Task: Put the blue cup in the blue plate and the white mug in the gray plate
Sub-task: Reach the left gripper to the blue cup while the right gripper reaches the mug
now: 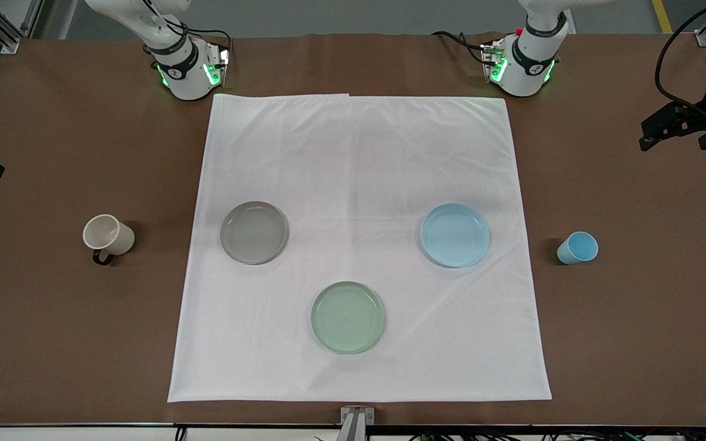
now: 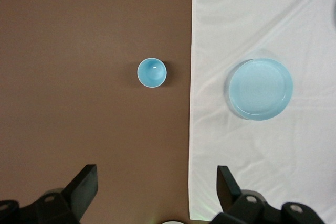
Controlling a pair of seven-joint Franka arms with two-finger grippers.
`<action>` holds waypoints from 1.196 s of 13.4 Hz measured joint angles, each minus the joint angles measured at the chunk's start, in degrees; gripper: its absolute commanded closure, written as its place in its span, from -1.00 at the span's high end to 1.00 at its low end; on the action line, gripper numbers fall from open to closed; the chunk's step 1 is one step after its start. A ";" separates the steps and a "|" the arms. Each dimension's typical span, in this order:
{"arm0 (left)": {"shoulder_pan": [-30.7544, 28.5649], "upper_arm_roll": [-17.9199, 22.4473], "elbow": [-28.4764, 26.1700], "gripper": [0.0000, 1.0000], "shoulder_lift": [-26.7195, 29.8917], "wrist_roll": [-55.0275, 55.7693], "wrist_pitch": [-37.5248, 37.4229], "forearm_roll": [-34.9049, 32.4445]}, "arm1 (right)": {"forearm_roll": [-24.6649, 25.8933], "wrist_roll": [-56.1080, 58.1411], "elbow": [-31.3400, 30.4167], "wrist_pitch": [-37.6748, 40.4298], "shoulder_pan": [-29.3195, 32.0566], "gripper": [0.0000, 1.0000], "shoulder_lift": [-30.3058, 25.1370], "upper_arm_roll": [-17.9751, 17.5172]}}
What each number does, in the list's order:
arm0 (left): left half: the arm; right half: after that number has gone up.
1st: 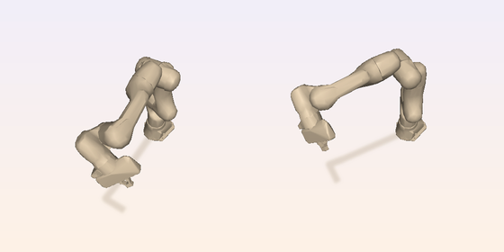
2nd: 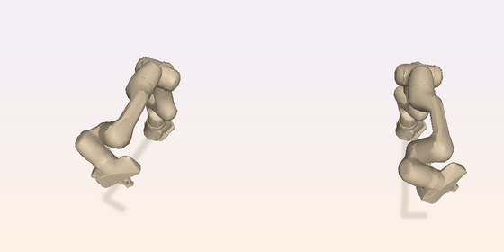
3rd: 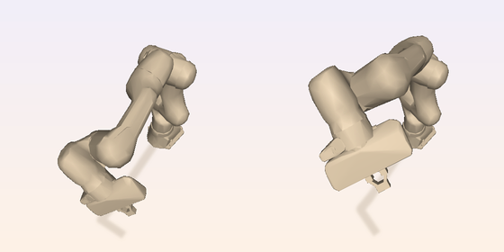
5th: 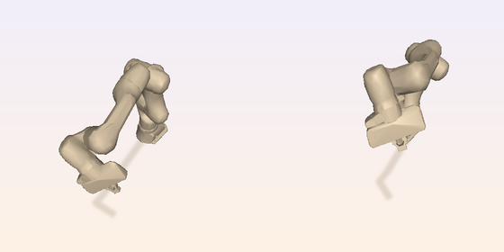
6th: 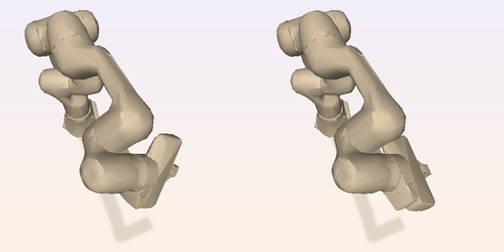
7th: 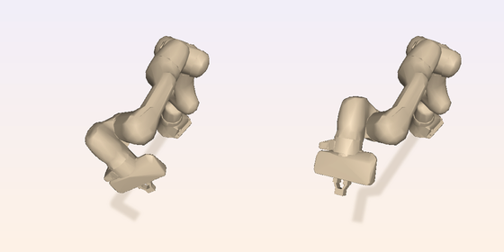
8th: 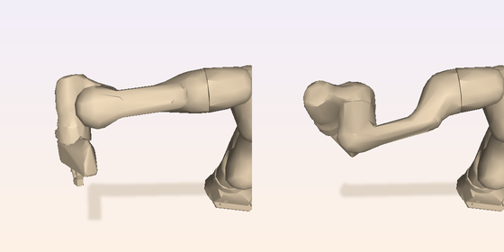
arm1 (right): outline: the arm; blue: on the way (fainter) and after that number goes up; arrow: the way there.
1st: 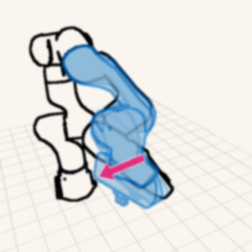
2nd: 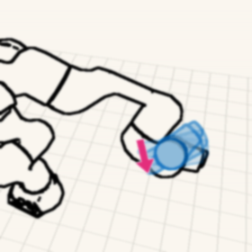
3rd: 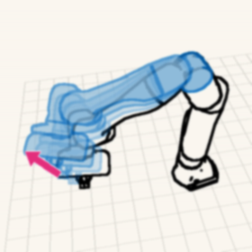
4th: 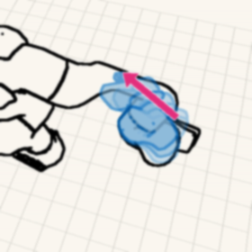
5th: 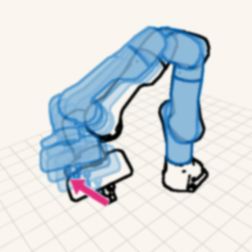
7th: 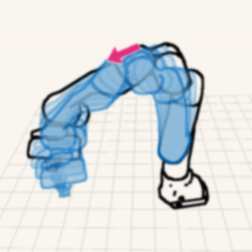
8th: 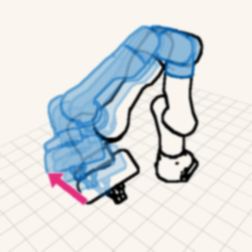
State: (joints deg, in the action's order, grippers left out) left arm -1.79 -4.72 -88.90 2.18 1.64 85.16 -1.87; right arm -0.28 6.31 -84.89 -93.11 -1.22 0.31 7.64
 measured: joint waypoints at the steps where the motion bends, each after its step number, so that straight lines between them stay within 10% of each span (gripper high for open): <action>1: 0.00 0.00 0.00 1.00 0.00 0.00 0.00 0.00 | 0.00 0.00 0.00 0.00 0.00 1.00 0.00 0.00; 9: -1.32 0.51 -0.84 1.00 -5.08 0.00 1.74 -4.33 | 0.00 0.00 -0.01 0.17 0.18 1.00 0.43 0.06; 16: -8.52 0.58 -22.08 0.82 -13.80 -0.52 36.76 -5.88 | 0.06 0.00 -0.20 -0.38 0.97 1.00 9.49 0.14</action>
State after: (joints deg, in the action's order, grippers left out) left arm -10.31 -4.15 -110.98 -11.63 1.13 121.92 -7.74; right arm -0.22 6.30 -85.09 -93.49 -0.26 9.80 7.78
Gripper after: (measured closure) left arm 0.013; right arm 0.000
